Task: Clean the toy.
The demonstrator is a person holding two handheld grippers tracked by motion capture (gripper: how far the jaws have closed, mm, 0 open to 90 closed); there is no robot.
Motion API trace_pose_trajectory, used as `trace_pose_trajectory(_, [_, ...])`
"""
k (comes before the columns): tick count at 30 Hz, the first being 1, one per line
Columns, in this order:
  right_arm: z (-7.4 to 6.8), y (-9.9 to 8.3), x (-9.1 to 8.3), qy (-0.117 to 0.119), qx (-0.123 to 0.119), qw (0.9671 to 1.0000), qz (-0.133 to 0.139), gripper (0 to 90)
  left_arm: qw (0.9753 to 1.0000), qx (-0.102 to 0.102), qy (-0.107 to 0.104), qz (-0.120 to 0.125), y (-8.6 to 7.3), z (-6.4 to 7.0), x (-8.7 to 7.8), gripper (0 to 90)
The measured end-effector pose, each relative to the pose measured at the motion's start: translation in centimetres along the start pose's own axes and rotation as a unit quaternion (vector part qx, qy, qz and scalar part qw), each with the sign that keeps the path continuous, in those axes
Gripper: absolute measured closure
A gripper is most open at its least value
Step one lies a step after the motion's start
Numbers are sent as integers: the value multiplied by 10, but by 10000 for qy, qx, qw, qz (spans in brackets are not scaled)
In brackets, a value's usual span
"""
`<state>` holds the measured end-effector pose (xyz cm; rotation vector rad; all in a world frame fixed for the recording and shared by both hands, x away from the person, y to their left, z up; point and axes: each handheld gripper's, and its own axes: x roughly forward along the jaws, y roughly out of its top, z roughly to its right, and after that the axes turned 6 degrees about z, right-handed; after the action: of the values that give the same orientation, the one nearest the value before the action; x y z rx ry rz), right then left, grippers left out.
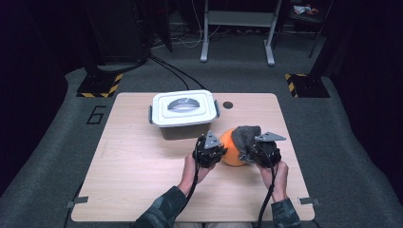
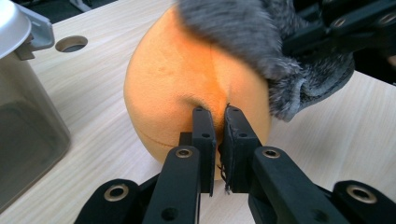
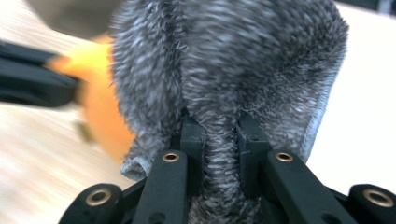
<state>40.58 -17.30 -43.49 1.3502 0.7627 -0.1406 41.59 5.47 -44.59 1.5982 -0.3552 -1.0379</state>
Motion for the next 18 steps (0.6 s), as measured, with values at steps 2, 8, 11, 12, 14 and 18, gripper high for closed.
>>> trace_pose_trajectory(2, [6, -7, 4, -36, 76, 9999, -69, 762, 10000, -11, 35, 3, 0, 0, 0, 846])
trace_pose_trajectory(8, [13, -14, 4, -62, 202, 9997, -132, 760, 9999, -62, 122, 8, 0, -2, 0, 846])
trace_pose_trajectory(11, [14, -15, -2, -45, 242, 9997, -94, 760, 9998, -107, 157, 3, 1, -4, 0, 845])
trace_pose_trajectory(12, [14, -15, -5, -19, 232, 9997, -76, 760, 9998, -133, 148, -7, 1, -4, 0, 845])
trace_pose_trajectory(14, [14, -14, -10, 22, 214, 9998, -16, 759, 9997, -140, 208, 0, 1, -5, 1, 845])
trace_pose_trajectory(18, [9, -15, -20, 109, 230, 9997, 0, 758, 9996, -176, 232, -46, 1, -8, 0, 845])
